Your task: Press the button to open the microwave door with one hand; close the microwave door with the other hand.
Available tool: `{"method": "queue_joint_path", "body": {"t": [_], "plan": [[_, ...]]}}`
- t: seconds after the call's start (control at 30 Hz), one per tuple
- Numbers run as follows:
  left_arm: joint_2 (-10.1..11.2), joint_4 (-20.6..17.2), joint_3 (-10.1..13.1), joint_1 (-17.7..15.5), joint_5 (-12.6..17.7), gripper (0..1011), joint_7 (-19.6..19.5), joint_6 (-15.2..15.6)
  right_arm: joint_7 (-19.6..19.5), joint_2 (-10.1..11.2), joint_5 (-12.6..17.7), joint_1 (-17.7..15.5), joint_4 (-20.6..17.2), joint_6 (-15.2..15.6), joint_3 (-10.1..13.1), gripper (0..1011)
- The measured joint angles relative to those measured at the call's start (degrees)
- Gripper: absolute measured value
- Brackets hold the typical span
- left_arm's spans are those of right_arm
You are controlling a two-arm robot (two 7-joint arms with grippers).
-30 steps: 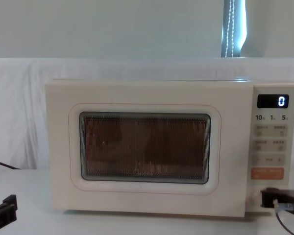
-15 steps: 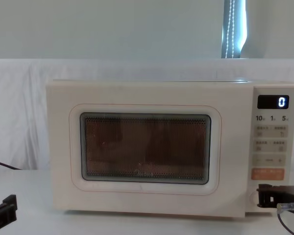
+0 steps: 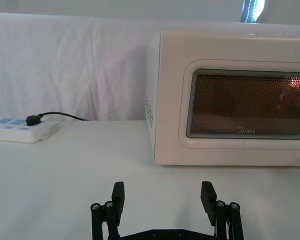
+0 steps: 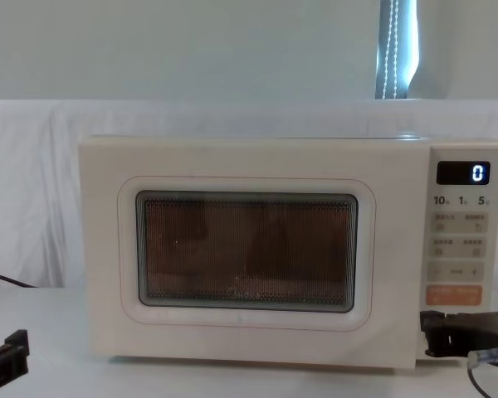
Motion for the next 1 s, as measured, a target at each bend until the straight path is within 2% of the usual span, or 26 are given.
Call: {"method": "queue_joint_path", "body": {"t": [1.0], "plan": [[0.00,0.00,0.00,0.00,0.00,1001,0.01,0.00,-0.80,-0.48,-0.22,0.47,0.79,-0.12,0.49,0]]}}
